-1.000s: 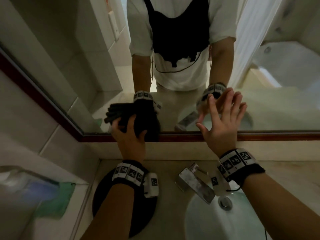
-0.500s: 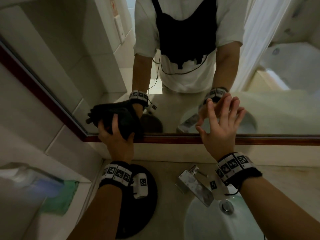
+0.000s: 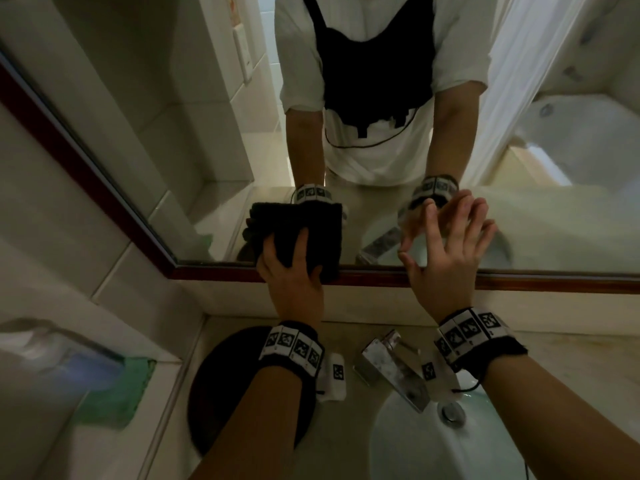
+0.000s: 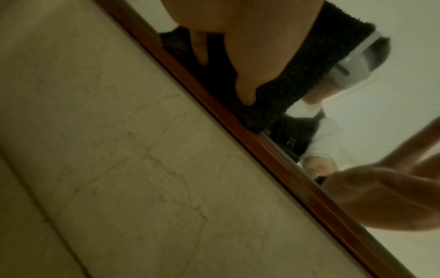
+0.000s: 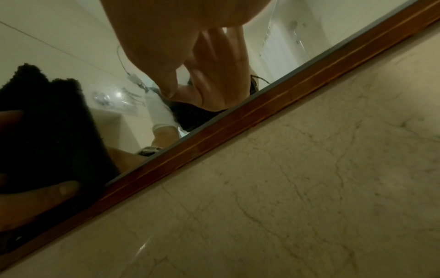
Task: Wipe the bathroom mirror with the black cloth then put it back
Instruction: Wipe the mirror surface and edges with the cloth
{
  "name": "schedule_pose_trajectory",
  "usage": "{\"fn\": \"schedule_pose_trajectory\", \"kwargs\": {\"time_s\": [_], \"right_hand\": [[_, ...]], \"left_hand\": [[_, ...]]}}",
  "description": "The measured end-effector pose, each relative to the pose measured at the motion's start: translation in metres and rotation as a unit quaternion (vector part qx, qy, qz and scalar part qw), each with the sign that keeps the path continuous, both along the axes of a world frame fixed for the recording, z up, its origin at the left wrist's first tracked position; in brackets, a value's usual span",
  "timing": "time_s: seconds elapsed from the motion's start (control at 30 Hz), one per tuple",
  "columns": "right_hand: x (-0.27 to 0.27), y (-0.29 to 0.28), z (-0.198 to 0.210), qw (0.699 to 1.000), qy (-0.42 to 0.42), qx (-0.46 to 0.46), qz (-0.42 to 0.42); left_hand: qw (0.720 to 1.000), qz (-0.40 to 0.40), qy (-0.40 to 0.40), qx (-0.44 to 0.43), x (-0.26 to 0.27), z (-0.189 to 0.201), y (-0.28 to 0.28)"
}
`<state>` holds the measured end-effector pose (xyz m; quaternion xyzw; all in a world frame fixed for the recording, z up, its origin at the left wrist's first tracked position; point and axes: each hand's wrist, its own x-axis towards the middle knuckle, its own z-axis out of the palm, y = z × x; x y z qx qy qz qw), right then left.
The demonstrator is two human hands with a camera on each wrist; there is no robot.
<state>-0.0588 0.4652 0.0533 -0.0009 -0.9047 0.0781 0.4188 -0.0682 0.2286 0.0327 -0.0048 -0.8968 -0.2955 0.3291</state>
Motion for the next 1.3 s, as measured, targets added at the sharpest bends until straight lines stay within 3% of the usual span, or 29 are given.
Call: {"fn": "schedule_pose_trajectory", "kwargs": {"time_s": [0.33, 0.6, 0.9, 1.17, 1.3], "right_hand": [[0.001, -0.007, -0.002, 1.000, 0.001, -0.006, -0.015], [0.002, -0.011, -0.003, 1.000, 0.019, -0.007, -0.022], [0.000, -0.010, -0.006, 1.000, 0.011, -0.001, -0.023], [-0.001, -0.009, -0.008, 0.999, 0.011, 0.010, -0.028], [0.000, -0.009, -0.008, 0.999, 0.010, 0.014, -0.030]], "left_hand": [[0.999, 0.042, 0.028, -0.021, -0.015, 0.004, -0.107], [0.996, 0.078, -0.015, -0.039, -0.023, 0.013, -0.164], [0.998, 0.060, 0.006, -0.012, -0.024, 0.011, -0.151], [1.000, -0.001, 0.012, -0.002, -0.008, 0.004, -0.055], [1.000, 0.013, 0.008, -0.016, -0.009, 0.003, -0.070]]}}
